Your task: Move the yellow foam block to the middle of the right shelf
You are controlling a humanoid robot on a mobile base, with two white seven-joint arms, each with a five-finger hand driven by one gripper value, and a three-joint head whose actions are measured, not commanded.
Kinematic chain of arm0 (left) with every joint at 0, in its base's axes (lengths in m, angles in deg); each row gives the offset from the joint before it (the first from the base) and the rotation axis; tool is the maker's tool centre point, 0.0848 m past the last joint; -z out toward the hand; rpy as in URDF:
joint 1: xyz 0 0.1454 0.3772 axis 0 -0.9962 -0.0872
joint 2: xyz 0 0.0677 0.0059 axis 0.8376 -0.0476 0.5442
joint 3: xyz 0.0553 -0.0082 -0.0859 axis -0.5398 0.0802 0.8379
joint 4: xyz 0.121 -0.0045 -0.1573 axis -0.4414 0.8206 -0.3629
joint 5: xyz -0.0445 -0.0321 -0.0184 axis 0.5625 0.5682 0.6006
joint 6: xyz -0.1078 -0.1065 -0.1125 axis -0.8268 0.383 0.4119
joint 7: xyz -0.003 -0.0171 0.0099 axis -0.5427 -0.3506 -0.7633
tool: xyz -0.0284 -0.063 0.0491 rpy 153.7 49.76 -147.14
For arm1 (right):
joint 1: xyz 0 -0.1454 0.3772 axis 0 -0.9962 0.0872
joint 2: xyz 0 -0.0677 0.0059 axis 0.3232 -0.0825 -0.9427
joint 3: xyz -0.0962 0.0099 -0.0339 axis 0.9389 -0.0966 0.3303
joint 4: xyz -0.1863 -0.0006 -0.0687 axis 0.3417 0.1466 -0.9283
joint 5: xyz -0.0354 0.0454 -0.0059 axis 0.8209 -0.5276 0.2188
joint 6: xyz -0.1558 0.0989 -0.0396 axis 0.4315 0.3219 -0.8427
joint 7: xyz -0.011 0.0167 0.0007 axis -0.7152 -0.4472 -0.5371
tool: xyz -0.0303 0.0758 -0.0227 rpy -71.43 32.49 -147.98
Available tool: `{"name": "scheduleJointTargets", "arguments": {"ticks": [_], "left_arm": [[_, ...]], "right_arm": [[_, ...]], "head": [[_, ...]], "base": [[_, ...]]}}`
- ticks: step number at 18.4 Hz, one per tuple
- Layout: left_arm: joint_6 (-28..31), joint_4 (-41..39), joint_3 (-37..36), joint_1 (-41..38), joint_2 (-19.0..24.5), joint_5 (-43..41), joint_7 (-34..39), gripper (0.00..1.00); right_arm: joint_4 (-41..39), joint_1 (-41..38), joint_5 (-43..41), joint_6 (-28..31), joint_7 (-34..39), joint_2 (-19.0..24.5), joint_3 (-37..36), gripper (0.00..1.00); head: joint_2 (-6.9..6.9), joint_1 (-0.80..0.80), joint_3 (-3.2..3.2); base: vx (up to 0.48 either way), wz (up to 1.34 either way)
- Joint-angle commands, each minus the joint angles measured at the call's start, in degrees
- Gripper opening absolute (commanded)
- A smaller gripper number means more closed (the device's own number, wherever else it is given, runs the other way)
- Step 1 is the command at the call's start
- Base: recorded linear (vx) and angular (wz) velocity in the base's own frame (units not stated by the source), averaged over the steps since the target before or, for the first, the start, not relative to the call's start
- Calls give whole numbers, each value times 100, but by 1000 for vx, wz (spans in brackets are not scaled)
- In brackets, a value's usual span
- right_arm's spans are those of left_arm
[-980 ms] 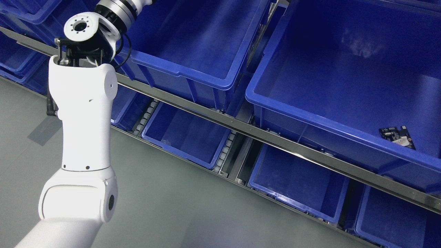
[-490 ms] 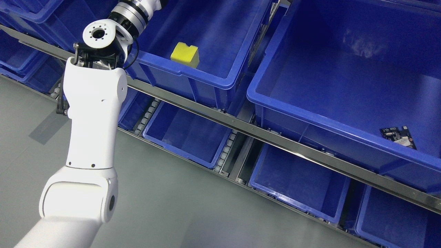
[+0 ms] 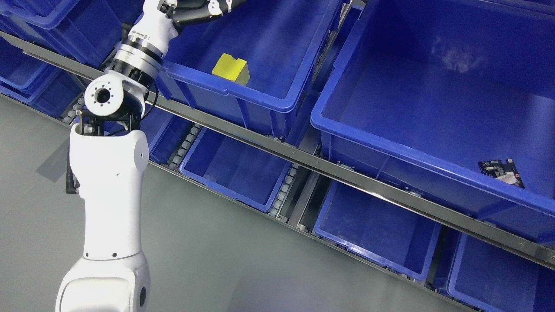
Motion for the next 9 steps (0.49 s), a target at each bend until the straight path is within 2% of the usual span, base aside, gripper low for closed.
{"name": "scheduleJointTargets", "arguments": {"ticks": [1,9], "left_arm": [[-49,-1260,967,-734,100,34,213,100],[101,-1260,625,-1104,100,42,292,100]], "right_arm": [[-100,9,0,-15,4,-100,0,100],[-100,18,0,-15,4,-100,0,100]], "head": [[0,0,0],[0,0,0]], "base": [[0,0],[0,0]]}}
